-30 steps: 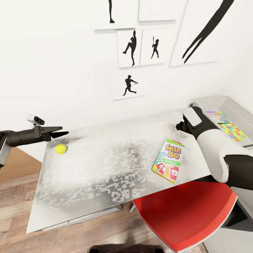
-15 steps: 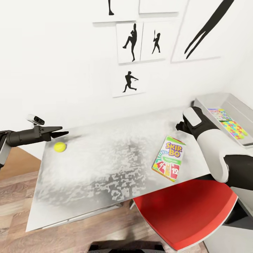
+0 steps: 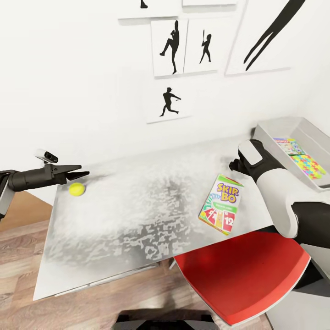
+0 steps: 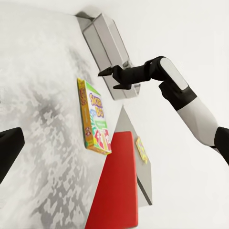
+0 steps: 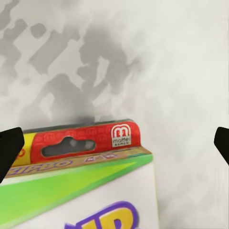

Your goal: Put all the toys in the child's room - the three board games (two on the bed and one on the table), the two jigsaw puzzles on the table, and the tennis ball on the table - inside the toy box on the table in the child's room.

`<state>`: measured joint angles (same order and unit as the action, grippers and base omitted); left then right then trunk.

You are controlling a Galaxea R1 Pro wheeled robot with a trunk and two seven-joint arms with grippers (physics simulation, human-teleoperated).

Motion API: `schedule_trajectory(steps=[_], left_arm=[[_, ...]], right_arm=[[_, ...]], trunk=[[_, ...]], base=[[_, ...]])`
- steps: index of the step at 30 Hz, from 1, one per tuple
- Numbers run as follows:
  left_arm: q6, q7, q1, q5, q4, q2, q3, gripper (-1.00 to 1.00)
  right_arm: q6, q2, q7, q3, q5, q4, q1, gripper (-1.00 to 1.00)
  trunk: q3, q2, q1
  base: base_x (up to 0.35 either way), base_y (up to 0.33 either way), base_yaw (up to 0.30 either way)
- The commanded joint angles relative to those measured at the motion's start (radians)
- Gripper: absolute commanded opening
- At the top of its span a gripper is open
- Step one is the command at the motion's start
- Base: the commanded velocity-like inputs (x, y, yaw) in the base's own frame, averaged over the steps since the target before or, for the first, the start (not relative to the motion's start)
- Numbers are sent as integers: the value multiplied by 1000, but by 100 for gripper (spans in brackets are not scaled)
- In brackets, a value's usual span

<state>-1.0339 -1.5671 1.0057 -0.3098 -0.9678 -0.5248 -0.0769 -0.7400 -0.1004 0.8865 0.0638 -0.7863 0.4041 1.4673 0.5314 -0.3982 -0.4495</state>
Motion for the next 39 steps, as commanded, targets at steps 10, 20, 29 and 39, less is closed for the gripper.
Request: schedule_trajectory(steps=[10,20,29,39], left_arm=[[-9,-4,1,0,0,0,1,100],[-10,-4,1,0,0,0,1,100],[-9,-4,1,0,0,0,1,100],[-9,-4,1,-2,0,0,2,100]], right_arm=[[-5,-3,5,6,-10,-5,-3,100],[-7,-3,4,1,-19,-7,-4,100],[-7,-2,4,2,-20,-6,-4,100],[-7,-5,4,1,-21,-7,-4,100]], trunk=[[18,-2,0],[34,-2,0],[39,-2,0],[39,-2,0]], base=[[0,0,0],[0,0,0],[0,0,0],[0,0,0]])
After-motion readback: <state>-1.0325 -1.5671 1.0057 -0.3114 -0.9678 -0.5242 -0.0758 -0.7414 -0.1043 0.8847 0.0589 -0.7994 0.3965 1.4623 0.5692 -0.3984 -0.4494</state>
